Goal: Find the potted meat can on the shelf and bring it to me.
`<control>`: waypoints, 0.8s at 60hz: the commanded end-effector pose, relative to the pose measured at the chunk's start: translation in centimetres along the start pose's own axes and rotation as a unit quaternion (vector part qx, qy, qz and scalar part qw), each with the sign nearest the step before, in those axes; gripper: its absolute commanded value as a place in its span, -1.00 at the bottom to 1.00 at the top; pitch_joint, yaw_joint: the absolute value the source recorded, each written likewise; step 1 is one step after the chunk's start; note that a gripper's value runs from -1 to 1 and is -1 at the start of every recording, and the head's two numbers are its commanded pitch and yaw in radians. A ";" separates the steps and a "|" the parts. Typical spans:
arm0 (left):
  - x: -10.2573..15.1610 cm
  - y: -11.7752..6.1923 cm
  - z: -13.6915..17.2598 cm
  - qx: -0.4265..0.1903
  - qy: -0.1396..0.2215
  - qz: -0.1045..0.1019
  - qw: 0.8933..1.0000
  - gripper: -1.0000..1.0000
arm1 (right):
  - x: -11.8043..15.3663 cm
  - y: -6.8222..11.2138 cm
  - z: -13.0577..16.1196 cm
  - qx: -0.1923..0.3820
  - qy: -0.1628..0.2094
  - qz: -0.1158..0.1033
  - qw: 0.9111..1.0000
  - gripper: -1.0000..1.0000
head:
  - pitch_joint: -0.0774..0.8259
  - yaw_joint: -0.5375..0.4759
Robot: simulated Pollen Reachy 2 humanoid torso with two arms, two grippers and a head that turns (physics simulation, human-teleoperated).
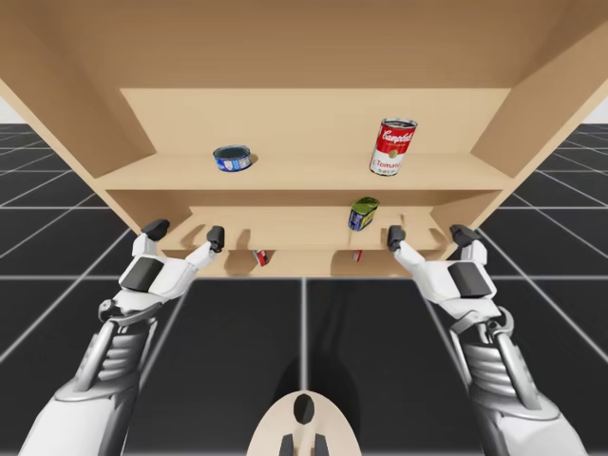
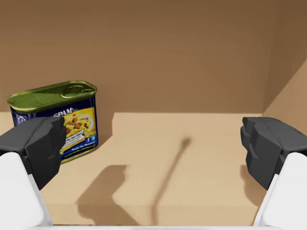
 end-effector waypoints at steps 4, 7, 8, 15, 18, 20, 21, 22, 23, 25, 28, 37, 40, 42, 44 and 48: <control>0.0 0.0 0.1 -0.002 -0.002 0.000 1.000 -1.00 | 0.0 0.6 0.4 0.015 0.000 -0.016 1.000 -1.00 | -0.79 0.03; 0.0 -0.1 0.1 -0.002 -0.002 -0.001 1.000 -1.00 | 0.0 0.7 0.3 0.023 -0.002 -0.016 1.000 -1.00 | -0.76 0.03; 0.0 -0.1 0.1 -0.002 -0.002 -0.001 1.000 -1.00 | 0.0 0.7 0.3 0.024 -0.002 -0.016 1.000 -1.00 | -0.75 0.03; 0.0 -0.1 0.1 -0.003 -0.002 -0.002 1.000 -1.00 | -0.3 0.8 0.2 0.026 0.001 -0.011 1.000 -1.00 | -0.59 0.01; 0.0 -0.1 0.2 -0.004 -0.002 -0.002 1.000 -1.00 | -0.3 0.8 0.2 0.025 0.001 -0.012 1.000 -1.00 | -0.51 -0.01; 0.0 -0.1 0.2 -0.004 -0.002 -0.002 1.000 -1.00 | -0.3 0.8 0.2 0.023 0.000 -0.010 1.000 -1.00 | -0.48 -0.02; 0.0 -0.2 0.2 -0.005 -0.001 -0.002 1.000 -1.00 | -0.3 0.8 0.2 0.023 0.000 -0.008 1.000 -1.00 | -0.44 -0.03; 0.0 -0.2 0.2 -0.006 -0.001 -0.002 1.000 -1.00 | -0.3 0.8 0.2 0.024 0.000 -0.008 1.000 -1.00 | -0.42 -0.04; 0.0 -0.2 0.2 -0.006 -0.001 -0.002 1.000 -1.00 | -0.3 0.8 0.2 0.024 0.000 -0.006 1.000 -1.00 | -0.41 -0.05; 0.0 -0.2 0.2 -0.007 -0.001 -0.003 1.000 -1.00 | -0.4 0.8 0.2 0.024 0.000 -0.004 1.000 -1.00 | -0.36 -0.07; 0.0 -0.3 0.2 -0.008 -0.001 -0.005 1.000 -1.00 | -0.5 0.9 0.1 0.024 0.001 -0.002 1.000 -1.00 | -0.30 -0.11; 0.0 -0.4 0.4 -0.012 -0.002 -0.007 1.000 -1.00 | -0.8 1.0 0.1 0.027 0.005 0.002 1.000 -1.00 | -0.10 -0.28; 0.0 -0.4 0.4 -0.013 -0.002 -0.007 1.000 -1.00 | -0.8 1.1 0.1 0.027 0.005 0.002 1.000 -1.00 | -0.05 -0.33; 0.0 -0.5 0.4 -0.013 -0.003 -0.007 1.000 -1.00 | -0.9 1.1 0.1 0.028 0.005 0.002 1.000 -1.00 | -0.02 -0.35; 0.0 -0.5 0.5 -0.014 -0.003 -0.007 1.000 -1.00 | -0.9 1.1 0.1 0.028 0.005 0.002 1.000 -1.00 | 0.00 -0.38; 0.0 -0.5 0.5 -0.014 -0.003 -0.007 1.000 -1.00 | -0.9 1.1 0.1 0.028 0.005 0.002 1.000 -1.00 | 0.04 -0.41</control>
